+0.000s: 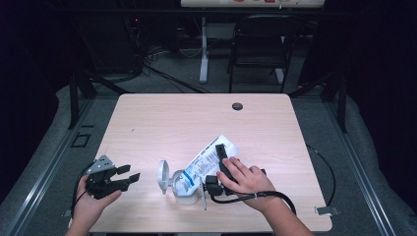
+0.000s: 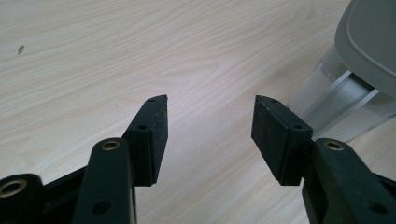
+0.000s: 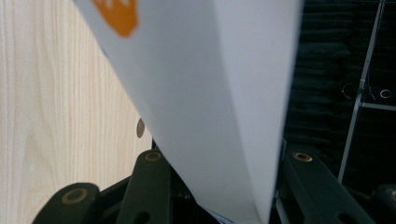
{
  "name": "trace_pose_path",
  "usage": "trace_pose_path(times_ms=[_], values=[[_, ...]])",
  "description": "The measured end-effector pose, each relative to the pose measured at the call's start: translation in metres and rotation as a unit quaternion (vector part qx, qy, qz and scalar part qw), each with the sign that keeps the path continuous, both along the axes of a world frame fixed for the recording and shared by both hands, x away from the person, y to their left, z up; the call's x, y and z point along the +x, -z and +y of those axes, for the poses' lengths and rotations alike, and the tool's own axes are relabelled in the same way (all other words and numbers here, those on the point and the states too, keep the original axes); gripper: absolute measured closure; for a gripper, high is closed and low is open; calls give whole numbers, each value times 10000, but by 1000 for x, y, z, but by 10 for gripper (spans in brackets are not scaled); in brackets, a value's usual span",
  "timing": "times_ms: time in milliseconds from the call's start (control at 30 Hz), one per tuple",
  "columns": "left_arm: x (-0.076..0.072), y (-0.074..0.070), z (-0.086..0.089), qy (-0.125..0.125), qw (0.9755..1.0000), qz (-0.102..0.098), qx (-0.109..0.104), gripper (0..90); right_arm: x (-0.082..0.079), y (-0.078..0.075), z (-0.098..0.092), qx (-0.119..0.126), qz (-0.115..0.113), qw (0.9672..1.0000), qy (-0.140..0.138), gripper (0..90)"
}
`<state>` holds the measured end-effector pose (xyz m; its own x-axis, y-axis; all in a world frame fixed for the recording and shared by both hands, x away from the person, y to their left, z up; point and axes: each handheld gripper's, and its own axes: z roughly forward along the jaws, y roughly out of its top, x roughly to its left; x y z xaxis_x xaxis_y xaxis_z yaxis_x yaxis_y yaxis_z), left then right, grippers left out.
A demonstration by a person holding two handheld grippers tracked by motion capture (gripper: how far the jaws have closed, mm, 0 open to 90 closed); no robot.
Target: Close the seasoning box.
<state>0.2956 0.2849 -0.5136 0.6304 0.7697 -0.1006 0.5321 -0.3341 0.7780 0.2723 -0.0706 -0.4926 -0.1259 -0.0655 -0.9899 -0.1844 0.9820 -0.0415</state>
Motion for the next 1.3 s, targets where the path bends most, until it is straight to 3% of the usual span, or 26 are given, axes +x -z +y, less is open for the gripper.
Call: trace_pose_path(times_ms=[867,1300], values=[[0,1,0,-2,10000,22,-1,466,-3,-1,0,-81,3,9999,67,660],[0,1,0,-4,10000,25,-2,466,-4,3,-2,97,126,9999,51,675]])
